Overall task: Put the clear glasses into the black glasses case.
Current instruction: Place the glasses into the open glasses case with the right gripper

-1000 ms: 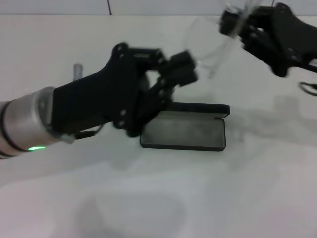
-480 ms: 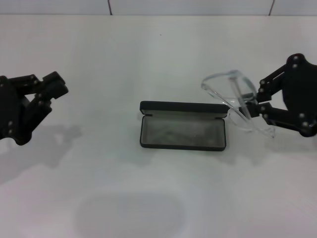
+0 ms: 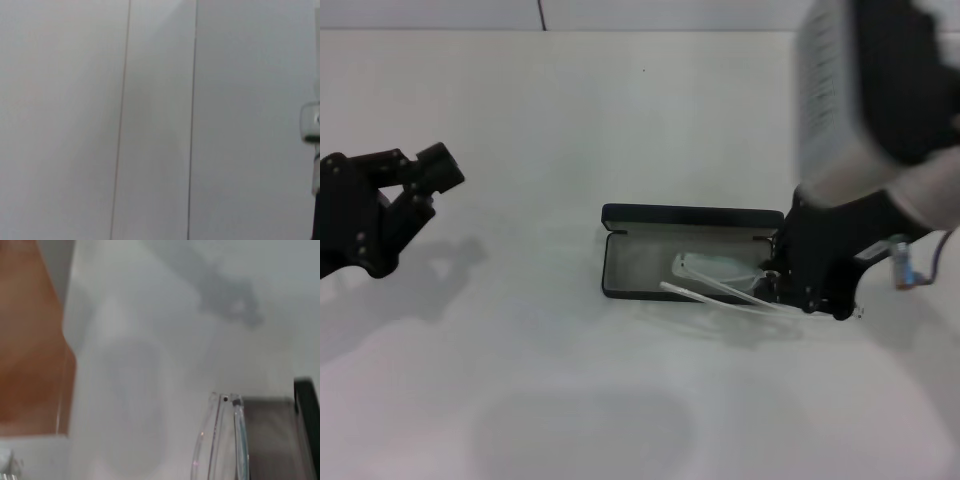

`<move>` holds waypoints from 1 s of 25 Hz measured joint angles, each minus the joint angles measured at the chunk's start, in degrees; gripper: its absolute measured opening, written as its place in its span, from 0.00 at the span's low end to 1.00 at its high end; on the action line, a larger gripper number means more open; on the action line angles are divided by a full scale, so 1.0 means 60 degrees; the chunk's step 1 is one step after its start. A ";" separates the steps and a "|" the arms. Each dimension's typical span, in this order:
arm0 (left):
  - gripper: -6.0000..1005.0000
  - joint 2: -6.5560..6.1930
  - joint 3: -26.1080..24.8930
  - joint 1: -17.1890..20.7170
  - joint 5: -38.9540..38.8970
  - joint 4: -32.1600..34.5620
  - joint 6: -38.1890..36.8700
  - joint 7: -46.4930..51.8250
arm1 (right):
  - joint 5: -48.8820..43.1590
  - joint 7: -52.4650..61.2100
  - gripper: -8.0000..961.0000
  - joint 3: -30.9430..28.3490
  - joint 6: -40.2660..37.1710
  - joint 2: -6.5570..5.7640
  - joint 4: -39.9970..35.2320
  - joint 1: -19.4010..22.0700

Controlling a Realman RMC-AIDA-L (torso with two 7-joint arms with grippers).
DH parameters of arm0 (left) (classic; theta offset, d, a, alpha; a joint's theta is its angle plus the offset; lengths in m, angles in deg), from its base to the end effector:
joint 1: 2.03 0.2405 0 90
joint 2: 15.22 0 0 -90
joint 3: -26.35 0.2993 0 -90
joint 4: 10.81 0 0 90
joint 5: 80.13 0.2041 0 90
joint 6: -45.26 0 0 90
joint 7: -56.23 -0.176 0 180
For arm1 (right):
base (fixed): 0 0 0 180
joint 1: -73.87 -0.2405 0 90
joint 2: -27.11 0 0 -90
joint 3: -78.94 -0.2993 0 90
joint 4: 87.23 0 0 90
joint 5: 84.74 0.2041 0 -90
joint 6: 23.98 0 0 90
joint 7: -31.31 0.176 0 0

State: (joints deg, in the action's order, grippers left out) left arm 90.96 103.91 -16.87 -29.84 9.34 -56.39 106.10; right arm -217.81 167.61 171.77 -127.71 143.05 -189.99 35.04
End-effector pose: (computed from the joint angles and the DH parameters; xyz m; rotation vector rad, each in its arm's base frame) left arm -0.3163 0.2765 0.0326 -2.3456 -0.3008 -1.2302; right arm 0.1073 0.3145 -0.0449 -2.9967 -0.0708 -0.5061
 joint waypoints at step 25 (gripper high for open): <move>0.11 0.0014 -0.0563 -0.0035 0.0078 0.0025 -0.0036 0.0630 | -0.2960 0.0913 0.17 0.4208 0.4584 0.0041 0.2081 -0.0496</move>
State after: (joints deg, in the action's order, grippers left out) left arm 91.04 100.52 -17.08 -29.37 9.49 -56.61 109.88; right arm -235.57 173.09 197.01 -100.21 143.30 -177.50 32.06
